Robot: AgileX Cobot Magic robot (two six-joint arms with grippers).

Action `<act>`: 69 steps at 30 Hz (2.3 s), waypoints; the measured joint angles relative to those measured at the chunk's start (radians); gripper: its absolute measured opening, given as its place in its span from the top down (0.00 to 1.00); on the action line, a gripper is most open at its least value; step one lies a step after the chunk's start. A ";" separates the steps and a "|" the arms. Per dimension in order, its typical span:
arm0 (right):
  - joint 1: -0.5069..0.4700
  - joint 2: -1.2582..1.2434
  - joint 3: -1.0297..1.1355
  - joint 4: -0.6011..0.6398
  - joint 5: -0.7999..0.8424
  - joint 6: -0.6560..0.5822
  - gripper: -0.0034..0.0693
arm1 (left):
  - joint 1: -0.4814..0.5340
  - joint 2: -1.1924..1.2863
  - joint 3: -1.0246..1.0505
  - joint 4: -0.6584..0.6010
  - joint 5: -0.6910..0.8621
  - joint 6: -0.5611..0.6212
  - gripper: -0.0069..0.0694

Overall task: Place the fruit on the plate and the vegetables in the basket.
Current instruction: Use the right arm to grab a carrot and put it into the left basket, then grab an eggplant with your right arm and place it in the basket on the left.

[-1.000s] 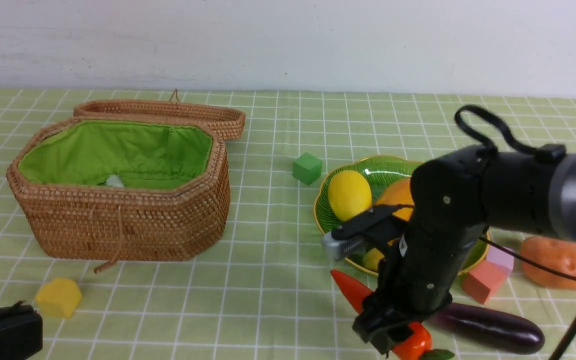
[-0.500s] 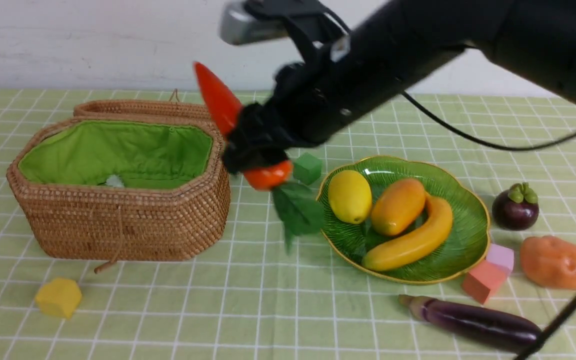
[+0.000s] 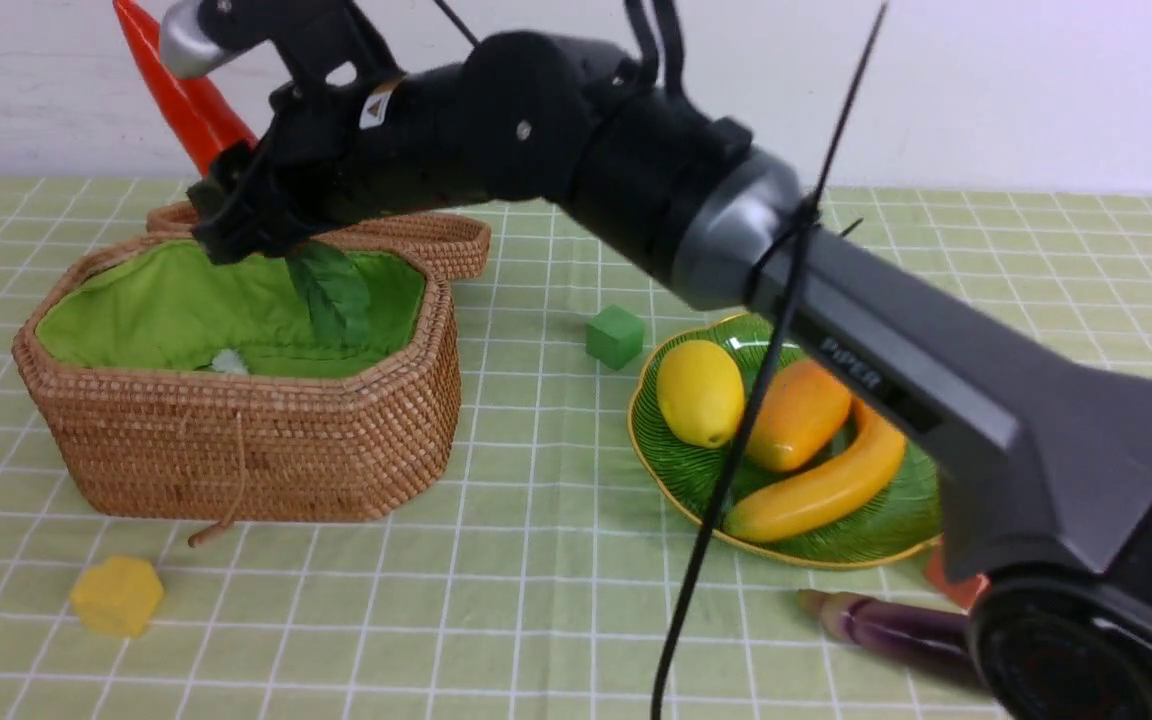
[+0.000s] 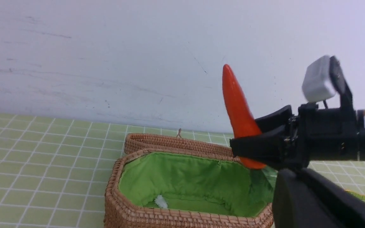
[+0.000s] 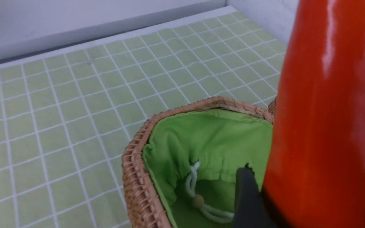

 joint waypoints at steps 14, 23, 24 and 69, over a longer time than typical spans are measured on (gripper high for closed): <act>0.000 0.027 -0.002 -0.013 0.029 -0.055 0.03 | 0.000 0.000 0.000 -0.029 0.001 -0.001 0.93; -0.008 -0.227 -0.010 -0.118 0.592 0.225 0.55 | 0.000 0.000 0.000 -0.287 -0.012 0.302 0.93; -0.009 -0.251 -0.011 -0.133 0.650 0.244 0.62 | 0.000 0.000 0.000 -0.345 -0.012 0.348 0.93; -0.485 -0.700 1.422 -0.417 0.340 -0.010 0.15 | 0.000 0.000 0.000 -1.319 0.120 1.192 0.93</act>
